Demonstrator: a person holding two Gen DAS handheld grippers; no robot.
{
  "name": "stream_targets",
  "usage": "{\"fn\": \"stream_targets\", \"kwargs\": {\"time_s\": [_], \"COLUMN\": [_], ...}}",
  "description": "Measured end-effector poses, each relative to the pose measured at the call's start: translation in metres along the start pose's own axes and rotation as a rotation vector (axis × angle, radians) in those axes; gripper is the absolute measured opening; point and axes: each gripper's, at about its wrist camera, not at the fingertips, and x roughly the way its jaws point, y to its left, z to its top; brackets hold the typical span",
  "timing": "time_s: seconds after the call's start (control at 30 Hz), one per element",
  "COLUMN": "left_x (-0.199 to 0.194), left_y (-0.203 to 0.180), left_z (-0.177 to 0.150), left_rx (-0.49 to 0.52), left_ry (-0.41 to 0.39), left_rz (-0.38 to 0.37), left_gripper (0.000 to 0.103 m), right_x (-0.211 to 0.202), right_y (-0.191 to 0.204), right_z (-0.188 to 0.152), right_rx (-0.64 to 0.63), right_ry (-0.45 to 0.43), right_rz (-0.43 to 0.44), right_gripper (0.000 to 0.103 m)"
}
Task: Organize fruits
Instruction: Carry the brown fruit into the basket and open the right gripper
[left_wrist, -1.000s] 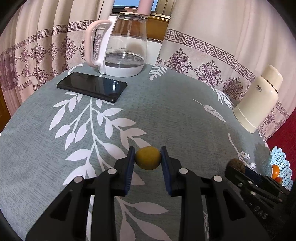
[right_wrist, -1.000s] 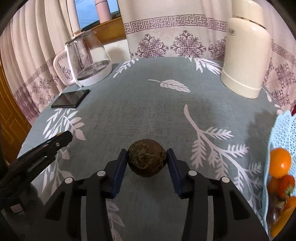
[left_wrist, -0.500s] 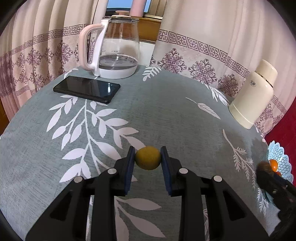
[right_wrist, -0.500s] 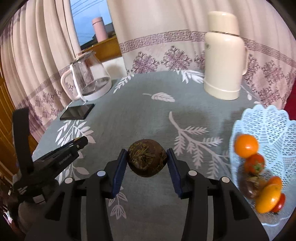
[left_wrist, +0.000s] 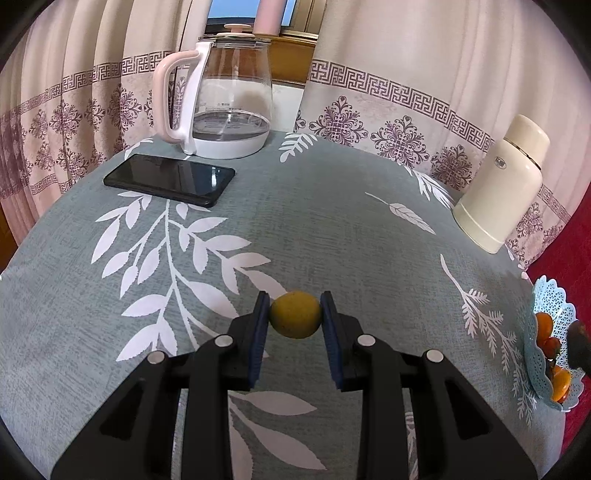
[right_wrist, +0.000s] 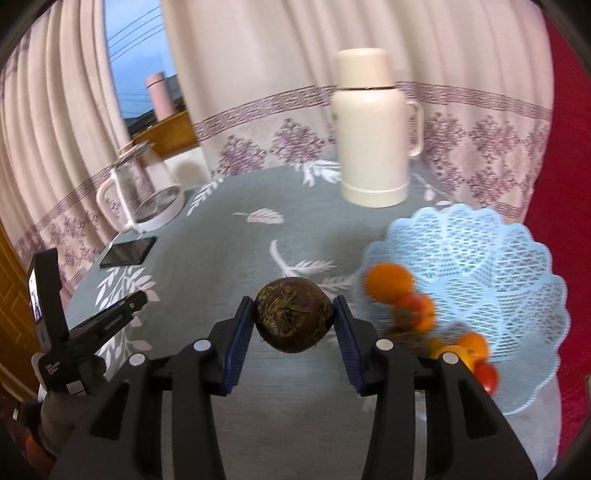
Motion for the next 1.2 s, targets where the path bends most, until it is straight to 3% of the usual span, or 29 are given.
{"fn": "stream_targets", "kwargs": {"time_s": [0.73, 1.2], "left_x": [-0.003, -0.003], "left_y": [-0.01, -0.012], "left_z": [-0.004, -0.005], "left_rx": [0.034, 0.038], "left_ry": [-0.005, -0.004], "left_rz": [-0.015, -0.016], "left_gripper": [0.029, 0.029], "right_x": [-0.036, -0.023], "right_y": [-0.094, -0.117], "right_z": [-0.009, -0.018], "right_rx": [0.154, 0.204], "right_ry": [-0.044, -0.012], "right_rz": [-0.216, -0.269], "right_gripper": [0.044, 0.047]}}
